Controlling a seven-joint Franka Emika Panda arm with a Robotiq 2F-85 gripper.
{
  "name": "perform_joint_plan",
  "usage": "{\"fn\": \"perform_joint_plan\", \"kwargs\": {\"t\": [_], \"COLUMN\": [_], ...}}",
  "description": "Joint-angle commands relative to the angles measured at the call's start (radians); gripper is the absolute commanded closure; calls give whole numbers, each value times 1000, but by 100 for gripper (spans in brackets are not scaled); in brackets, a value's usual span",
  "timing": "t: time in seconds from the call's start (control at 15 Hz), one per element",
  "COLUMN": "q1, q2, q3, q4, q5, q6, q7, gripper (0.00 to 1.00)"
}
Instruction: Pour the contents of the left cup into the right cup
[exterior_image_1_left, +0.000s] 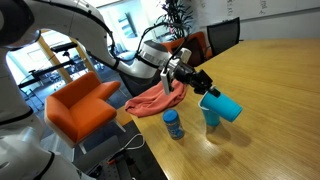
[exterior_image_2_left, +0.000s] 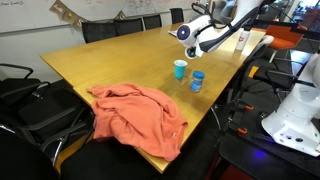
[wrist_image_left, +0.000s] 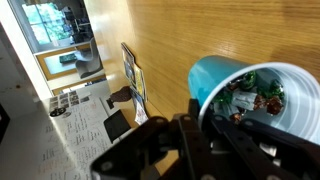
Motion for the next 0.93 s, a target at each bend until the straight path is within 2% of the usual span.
{"fn": "perform_joint_plan", "kwargs": {"t": [0.0, 0.87], "q1": [10, 53], "q2": [24, 140], "q3": [15, 53], "q4": [32, 119], "q5": [-38, -166], "q6": [-79, -240], "q7": [35, 18], "gripper": [99, 99]}}
